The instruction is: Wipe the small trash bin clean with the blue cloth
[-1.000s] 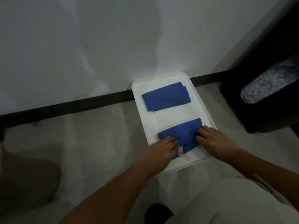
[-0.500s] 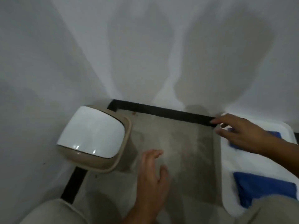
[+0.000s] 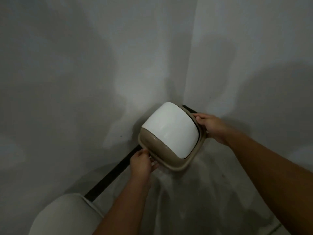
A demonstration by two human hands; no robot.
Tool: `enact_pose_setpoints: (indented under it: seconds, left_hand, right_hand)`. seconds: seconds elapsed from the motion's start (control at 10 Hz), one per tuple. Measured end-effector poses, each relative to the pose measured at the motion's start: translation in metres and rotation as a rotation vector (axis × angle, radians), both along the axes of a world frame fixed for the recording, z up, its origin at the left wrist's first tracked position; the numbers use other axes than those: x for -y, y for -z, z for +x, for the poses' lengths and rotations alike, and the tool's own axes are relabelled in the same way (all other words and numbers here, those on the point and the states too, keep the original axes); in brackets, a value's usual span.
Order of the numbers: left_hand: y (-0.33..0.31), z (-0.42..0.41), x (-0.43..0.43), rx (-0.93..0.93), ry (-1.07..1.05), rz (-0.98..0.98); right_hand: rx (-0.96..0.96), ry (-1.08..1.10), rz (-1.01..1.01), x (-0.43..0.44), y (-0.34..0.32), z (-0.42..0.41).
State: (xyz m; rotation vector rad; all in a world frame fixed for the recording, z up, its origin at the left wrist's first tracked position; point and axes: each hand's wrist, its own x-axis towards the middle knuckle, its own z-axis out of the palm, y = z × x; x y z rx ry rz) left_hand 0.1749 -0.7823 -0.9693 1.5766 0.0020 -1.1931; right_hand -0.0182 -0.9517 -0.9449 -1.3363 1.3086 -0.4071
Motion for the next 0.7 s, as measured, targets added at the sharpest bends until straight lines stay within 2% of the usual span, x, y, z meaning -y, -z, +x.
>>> enact_pose_setpoints:
  seconds: [0.4, 0.7]
  left_hand:
    - [0.008, 0.038, -0.02, 0.196, -0.085, -0.013]
    - [0.012, 0.04, -0.017, 0.208, -0.087, -0.033]
  right_hand:
    - [0.033, -0.071, 0.023, -0.016, 0.005, 0.043]
    - [0.082, 0.002, 0.026, -0.016, 0.008, 0.045]
